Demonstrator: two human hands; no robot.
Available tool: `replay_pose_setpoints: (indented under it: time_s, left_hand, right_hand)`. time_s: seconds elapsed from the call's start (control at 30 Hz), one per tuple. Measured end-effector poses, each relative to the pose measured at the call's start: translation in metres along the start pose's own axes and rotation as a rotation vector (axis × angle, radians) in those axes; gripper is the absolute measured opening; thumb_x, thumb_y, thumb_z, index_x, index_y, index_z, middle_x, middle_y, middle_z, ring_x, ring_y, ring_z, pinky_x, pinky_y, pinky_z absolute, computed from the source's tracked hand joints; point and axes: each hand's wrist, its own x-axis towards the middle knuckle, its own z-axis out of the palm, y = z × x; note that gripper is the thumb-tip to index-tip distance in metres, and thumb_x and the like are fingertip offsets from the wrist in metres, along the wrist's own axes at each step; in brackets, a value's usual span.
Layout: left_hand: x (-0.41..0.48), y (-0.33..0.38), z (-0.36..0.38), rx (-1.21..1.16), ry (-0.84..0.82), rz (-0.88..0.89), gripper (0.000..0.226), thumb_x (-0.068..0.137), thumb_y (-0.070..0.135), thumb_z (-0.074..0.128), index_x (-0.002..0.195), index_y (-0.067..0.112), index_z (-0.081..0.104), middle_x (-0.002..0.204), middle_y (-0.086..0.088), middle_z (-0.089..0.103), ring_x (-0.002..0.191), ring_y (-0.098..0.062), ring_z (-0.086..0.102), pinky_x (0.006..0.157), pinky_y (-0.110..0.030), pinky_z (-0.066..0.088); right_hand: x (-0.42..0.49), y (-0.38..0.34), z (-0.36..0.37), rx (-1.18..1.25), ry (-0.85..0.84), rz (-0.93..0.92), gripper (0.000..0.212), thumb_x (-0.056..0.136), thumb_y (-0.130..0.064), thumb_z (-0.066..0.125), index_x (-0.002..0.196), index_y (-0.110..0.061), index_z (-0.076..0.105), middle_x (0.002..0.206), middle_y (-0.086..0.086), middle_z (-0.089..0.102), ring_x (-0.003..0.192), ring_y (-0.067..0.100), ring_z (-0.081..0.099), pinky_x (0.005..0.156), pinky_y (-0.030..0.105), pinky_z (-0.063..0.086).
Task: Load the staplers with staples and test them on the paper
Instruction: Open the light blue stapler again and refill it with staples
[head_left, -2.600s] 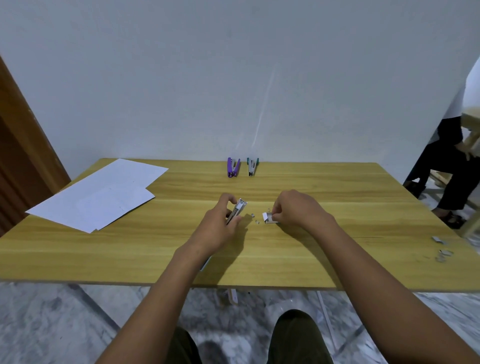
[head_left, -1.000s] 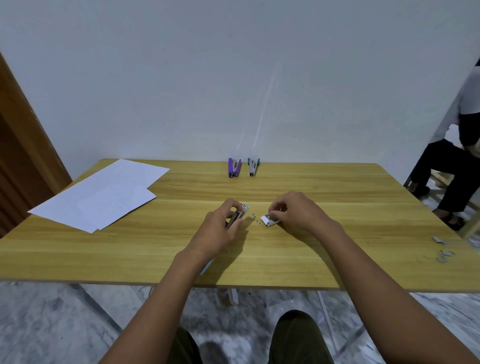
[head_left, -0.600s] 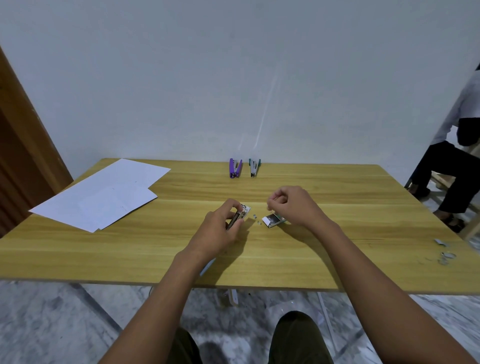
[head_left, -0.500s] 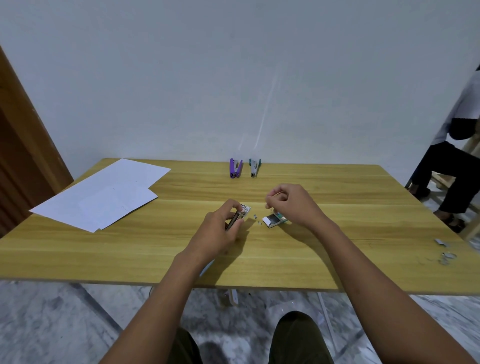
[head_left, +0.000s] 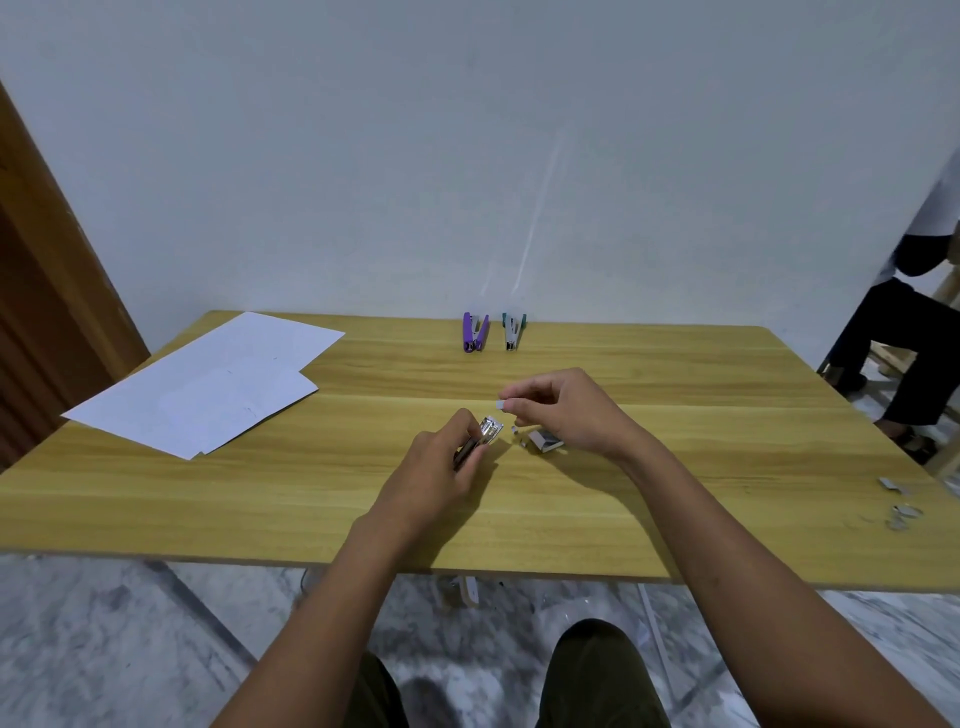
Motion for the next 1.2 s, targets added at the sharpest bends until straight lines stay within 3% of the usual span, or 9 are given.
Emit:
replay_pose_setpoints:
  time_s: [0.07,0.17,0.23,0.37,0.53,0.73,0.83,0.93,1.2]
  left_hand:
    - [0.0,0.001,0.0,0.007,0.002,-0.005,0.015,0.096,0.028,0.06,0.087,0.028,0.047,0.07,0.004,0.063,0.056,-0.01,0.05,0.052,-0.026,0.038]
    - [-0.002,0.004,-0.001,0.013,-0.001,-0.014,0.016,0.095,0.031,0.06,0.087,0.025,0.048,0.068,0.004,0.061,0.054,-0.01,0.048,0.05,-0.028,0.037]
    - [-0.004,0.005,-0.001,0.011,-0.006,-0.014,0.017,0.096,0.032,0.06,0.086,0.023,0.049,0.066,0.006,0.059,0.052,-0.008,0.045,0.047,-0.025,0.033]
    - [-0.003,0.005,-0.001,0.043,-0.023,-0.002,0.019,0.096,0.031,0.06,0.086,0.02,0.048,0.072,0.001,0.064,0.057,-0.012,0.054,0.049,-0.027,0.038]
    - [-0.001,0.002,-0.001,0.065,-0.026,0.006,0.021,0.095,0.029,0.061,0.084,0.02,0.047,0.074,-0.002,0.065,0.062,-0.017,0.059,0.052,-0.032,0.044]
    - [-0.001,0.002,0.0,0.086,-0.022,0.031,0.02,0.095,0.028,0.061,0.086,0.015,0.05,0.077,-0.004,0.067,0.064,-0.019,0.062,0.054,-0.035,0.047]
    - [0.0,0.0,0.0,0.085,-0.021,0.049,0.02,0.095,0.026,0.062,0.085,0.013,0.049,0.075,-0.006,0.067,0.062,-0.021,0.06,0.054,-0.038,0.047]
    - [0.0,0.0,0.0,0.086,-0.016,0.057,0.022,0.095,0.025,0.062,0.084,0.013,0.048,0.073,-0.007,0.066,0.06,-0.022,0.059,0.052,-0.035,0.044]
    - [0.0,0.001,0.0,0.093,-0.03,0.053,0.019,0.095,0.025,0.061,0.085,0.015,0.049,0.073,-0.006,0.065,0.06,-0.021,0.058,0.051,-0.03,0.041]
  right_hand:
    - [0.0,-0.002,0.0,-0.038,-0.016,-0.037,0.021,0.088,-0.023,0.074,0.108,-0.018,0.075,0.091,0.005,0.077,0.086,0.013,0.073,0.058,0.013,0.046]
    - [0.002,-0.006,0.001,-0.121,-0.056,-0.067,0.016,0.088,-0.021,0.075,0.103,-0.017,0.076,0.08,-0.005,0.074,0.071,0.001,0.066,0.061,0.012,0.046]
    - [0.004,-0.009,0.002,-0.201,-0.107,-0.086,0.011,0.088,-0.022,0.075,0.098,-0.019,0.078,0.076,-0.012,0.073,0.068,-0.002,0.065,0.063,0.017,0.048]
    - [0.009,-0.015,0.006,-0.346,-0.196,-0.096,0.01,0.089,-0.026,0.073,0.097,-0.025,0.078,0.085,-0.013,0.075,0.083,0.016,0.072,0.073,0.039,0.057]
    - [0.015,-0.024,0.003,-0.47,-0.274,-0.124,0.013,0.091,-0.022,0.07,0.101,-0.022,0.079,0.081,-0.022,0.066,0.077,-0.013,0.061,0.073,0.019,0.048]
    - [0.019,-0.025,0.0,-0.527,-0.329,-0.127,0.013,0.092,-0.024,0.068,0.101,-0.025,0.079,0.085,-0.02,0.067,0.084,-0.005,0.062,0.08,0.028,0.052]
    - [0.02,-0.027,-0.001,-0.537,-0.347,-0.12,0.014,0.093,-0.023,0.067,0.101,-0.024,0.078,0.087,-0.018,0.067,0.083,-0.003,0.062,0.076,0.024,0.05]
    - [0.021,-0.029,-0.001,-0.537,-0.367,-0.109,0.013,0.093,-0.023,0.067,0.101,-0.023,0.078,0.091,-0.014,0.07,0.082,-0.004,0.062,0.073,0.019,0.047]
    - [0.021,-0.032,0.0,-0.513,-0.374,-0.087,0.011,0.093,-0.024,0.068,0.098,-0.024,0.078,0.096,-0.005,0.076,0.086,0.011,0.068,0.078,0.031,0.051]
